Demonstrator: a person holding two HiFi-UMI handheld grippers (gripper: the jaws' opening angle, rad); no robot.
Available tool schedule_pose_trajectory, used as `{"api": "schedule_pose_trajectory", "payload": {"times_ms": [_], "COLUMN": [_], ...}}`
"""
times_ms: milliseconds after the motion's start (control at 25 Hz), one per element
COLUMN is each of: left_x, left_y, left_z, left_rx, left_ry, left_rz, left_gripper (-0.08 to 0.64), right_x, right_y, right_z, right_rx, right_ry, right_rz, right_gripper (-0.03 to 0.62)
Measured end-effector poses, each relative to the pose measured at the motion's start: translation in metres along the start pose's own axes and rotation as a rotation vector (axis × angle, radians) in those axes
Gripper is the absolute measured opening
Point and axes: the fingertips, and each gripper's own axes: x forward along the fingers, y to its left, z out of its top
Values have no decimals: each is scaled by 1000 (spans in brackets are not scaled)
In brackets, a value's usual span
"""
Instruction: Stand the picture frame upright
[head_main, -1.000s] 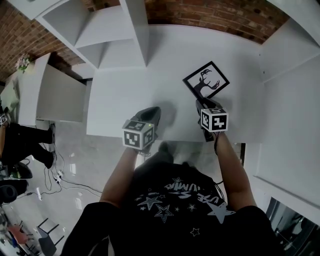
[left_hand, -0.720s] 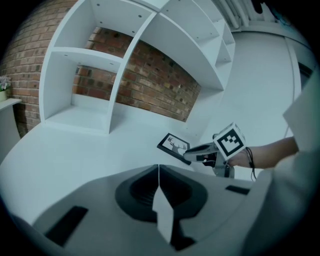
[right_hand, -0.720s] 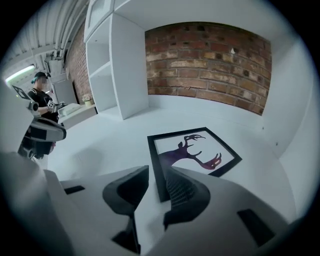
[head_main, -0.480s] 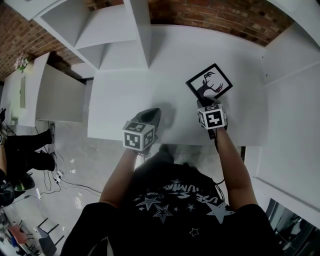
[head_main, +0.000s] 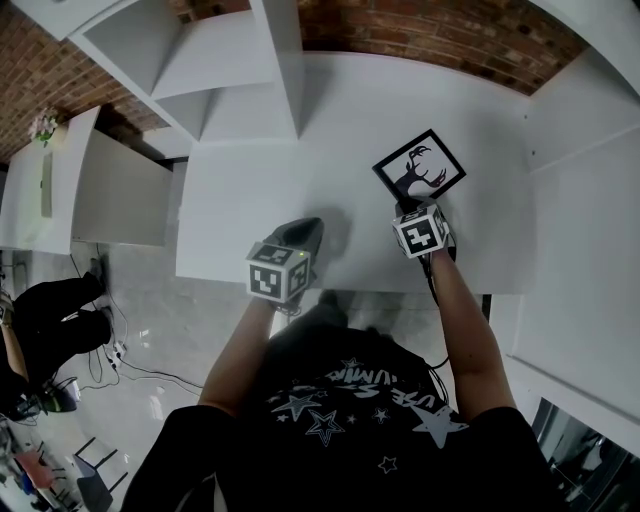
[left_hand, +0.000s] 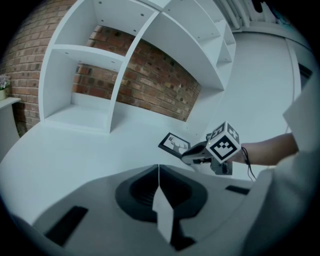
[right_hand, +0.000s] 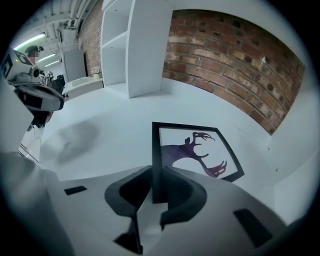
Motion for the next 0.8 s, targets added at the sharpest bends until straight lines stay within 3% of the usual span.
{"api": "schedule_pose_trajectory", "payload": {"times_ms": [200,800], "left_x": [-3,-22], "left_y": [-4,-28], "left_z": [-4,-16], "left_rx": [2,15], "left_ry": [4,-8], "left_rz": [5,41], "left_gripper": [18,18], "right_x": [1,-34], "right_y": [3,33], "right_z": [-5,-26], "right_rx": [12,-127], "right_ry": [9,-54], "right_rz": [65,173], "right_gripper": [75,74]}}
